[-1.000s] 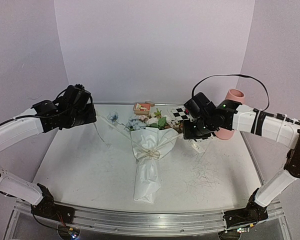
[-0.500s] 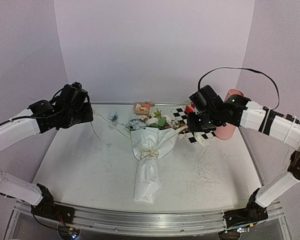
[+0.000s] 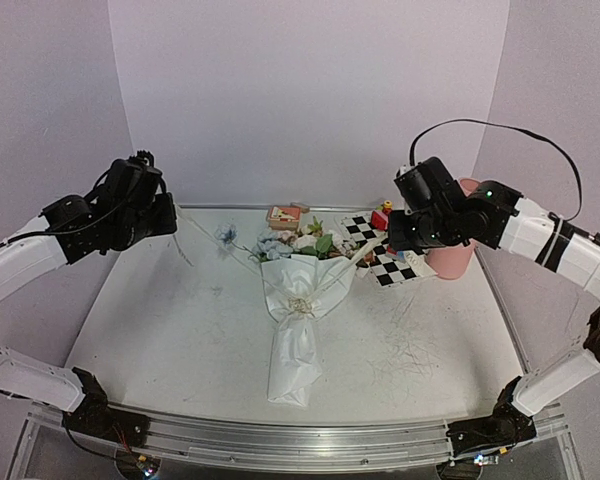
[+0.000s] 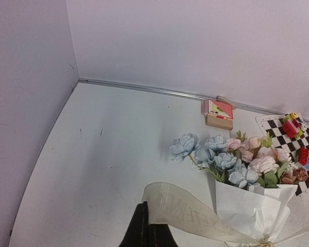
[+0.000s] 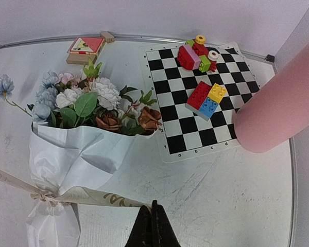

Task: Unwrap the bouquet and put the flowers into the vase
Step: Untie the ribbon from the wrapping paper.

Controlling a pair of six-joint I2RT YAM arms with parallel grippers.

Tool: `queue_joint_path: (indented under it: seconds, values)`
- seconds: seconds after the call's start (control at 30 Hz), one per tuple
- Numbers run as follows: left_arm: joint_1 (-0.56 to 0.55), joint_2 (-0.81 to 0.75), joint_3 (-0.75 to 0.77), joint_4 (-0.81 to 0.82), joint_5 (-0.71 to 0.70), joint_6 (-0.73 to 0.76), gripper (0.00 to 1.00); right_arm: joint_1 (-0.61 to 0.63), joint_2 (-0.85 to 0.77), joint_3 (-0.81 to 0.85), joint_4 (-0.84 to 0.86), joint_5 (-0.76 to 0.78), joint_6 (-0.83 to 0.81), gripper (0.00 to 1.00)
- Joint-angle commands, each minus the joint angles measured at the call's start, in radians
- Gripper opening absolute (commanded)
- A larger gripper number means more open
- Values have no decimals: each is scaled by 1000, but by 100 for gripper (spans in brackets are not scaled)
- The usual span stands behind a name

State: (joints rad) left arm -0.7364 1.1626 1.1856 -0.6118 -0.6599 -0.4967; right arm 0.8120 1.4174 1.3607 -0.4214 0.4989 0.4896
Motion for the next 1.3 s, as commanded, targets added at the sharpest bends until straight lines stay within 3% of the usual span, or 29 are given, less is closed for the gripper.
queue_joint_path:
  seconds: [0.0,0.6,1.07,1.13,1.17,1.27]
  values:
    - [5,-48,61,-14,-45,32,0,-4,-37,43,-31,64,-45,0]
    - [5,-66,74,-23,-47,15,0,-4,-66,53,-34,127,-111,0]
    - [5,-117,85,-31,-205,55,0,-11,-114,15,-43,249,-119,5]
    - [5,-134,77,-39,-244,26,2,-13,-122,8,-55,272,-98,11]
    - [5,-146,70,-41,-266,8,6,-14,-129,4,-62,285,-81,21]
    - [5,-183,53,-44,-350,-44,39,-14,-158,-21,-73,325,-38,52]
